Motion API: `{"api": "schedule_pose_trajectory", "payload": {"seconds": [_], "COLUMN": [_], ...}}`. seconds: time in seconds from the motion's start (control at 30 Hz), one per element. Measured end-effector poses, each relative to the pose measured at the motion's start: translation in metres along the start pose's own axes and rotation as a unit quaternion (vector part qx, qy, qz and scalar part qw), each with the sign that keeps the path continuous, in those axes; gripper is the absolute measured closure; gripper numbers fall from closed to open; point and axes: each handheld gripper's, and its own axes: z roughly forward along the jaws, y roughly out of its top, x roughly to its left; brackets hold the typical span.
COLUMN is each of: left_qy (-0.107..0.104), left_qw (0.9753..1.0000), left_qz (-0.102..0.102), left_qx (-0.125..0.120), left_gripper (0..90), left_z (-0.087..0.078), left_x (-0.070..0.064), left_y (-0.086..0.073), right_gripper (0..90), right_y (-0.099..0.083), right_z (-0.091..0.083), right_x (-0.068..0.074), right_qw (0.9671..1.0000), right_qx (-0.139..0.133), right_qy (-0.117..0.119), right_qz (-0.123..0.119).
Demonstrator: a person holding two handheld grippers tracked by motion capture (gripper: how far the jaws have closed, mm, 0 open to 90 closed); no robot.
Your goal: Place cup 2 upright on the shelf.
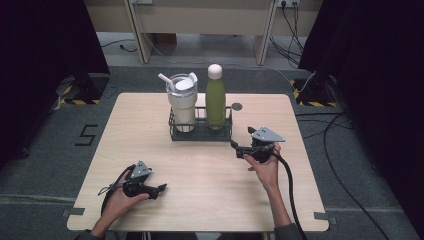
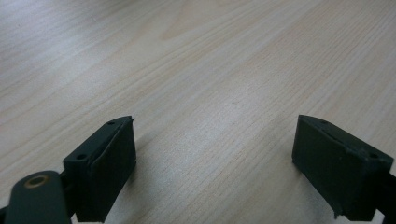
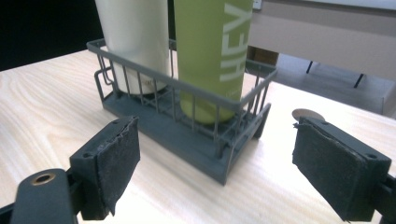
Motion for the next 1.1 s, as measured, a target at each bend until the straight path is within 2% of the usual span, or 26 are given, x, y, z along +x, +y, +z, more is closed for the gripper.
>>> {"api": "schedule_pose_trajectory", "payload": {"seconds": [0.33,0.7,1.03,1.1], "left_qy": [0.0,0.0,0.0,0.001], "left_qw": [1.0,1.0,1.0,1.0], "left_qz": [0.0,0.0,0.0,0.0], "left_qx": [0.0,0.0,0.0,0.0], "left_gripper": [12.8,12.8,12.8,12.8], "left_z": [0.0,0.0,0.0,0.0], "left_x": [0.0,0.0,0.0,0.0], "left_y": [0.0,0.0,0.0,0.0], "right_gripper": [15.1,15.1,15.2,15.2], "right_y": [-0.015,-0.048,-0.062,-0.065], "right_z": [-0.013,-0.032,-0.036,-0.037], "right_x": [0.004,0.005,0.009,0.011], "right_qw": [0.9999,0.9981,0.995,0.9935], "right_qx": [0.011,0.059,0.098,0.112], "right_qy": [0.005,0.001,0.005,0.006], "right_qz": [0.006,0.017,0.018,0.021]}}
